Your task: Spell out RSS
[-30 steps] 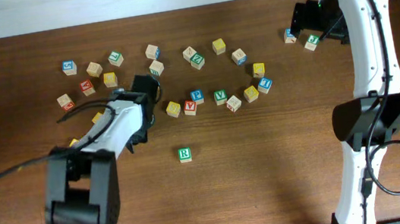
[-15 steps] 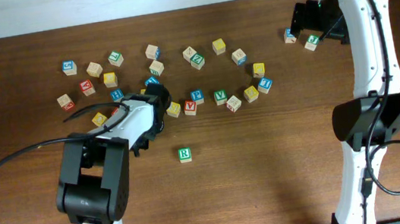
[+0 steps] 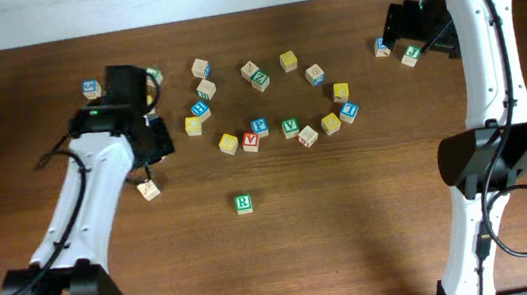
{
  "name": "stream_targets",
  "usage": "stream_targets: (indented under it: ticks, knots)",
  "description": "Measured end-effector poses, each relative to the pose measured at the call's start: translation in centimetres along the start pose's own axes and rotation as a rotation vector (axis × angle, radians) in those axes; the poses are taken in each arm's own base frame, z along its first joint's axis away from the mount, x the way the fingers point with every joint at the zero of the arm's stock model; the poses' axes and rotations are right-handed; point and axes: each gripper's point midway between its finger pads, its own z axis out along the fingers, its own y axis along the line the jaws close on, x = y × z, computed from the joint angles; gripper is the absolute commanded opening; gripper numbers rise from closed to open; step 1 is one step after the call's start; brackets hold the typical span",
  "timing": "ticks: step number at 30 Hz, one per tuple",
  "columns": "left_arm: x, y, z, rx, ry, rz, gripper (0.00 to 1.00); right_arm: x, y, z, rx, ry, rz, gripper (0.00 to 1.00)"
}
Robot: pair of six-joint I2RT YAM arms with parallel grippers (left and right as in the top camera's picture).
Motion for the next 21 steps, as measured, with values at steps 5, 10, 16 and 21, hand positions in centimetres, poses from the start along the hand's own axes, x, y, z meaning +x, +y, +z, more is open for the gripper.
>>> stream_targets:
  ticks: [5,10,16,21]
  knots:
    - [2.1,-0.9,4.4,0.059,0.074,-0.038,0.0,0.0,0.0,0.0,0.0,0.0,0.0,0.98]
    - [2.2,0.8,6.5,-0.034,0.089,-0.135,0.0,0.0,0.0,0.0,0.0,0.0,0.0,0.98]
    - [2.3,3.3,6.7,0.001,0.139,-0.25,0.0,0.0,0.0,0.0,0.0,0.0,0.0,0.98]
    - [3.5,3.4,7.8,-0.007,0.152,-0.248,0.0,0.0,0.0,0.0,0.0,0.0,0.001,0.98]
